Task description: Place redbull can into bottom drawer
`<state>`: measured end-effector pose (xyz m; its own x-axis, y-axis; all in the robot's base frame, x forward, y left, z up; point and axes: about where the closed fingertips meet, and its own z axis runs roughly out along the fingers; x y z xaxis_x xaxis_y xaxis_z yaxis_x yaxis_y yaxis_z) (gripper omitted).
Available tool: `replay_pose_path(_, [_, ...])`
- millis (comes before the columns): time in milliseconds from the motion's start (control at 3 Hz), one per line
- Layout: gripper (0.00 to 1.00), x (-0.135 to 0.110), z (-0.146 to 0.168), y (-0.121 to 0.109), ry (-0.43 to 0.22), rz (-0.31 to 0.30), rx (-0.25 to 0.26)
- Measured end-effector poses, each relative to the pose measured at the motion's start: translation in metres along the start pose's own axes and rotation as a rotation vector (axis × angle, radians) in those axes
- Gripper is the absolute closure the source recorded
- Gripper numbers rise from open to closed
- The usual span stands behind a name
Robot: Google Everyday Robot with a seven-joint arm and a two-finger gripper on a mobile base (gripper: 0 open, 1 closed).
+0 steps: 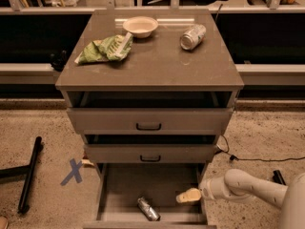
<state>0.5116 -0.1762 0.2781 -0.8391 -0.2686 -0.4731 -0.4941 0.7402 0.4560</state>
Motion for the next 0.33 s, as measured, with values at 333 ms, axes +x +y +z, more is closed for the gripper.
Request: replay_pose_path(333, [0.0,-0.0066,-0.0209,-0.0028,-0.004,-0.013,0.027])
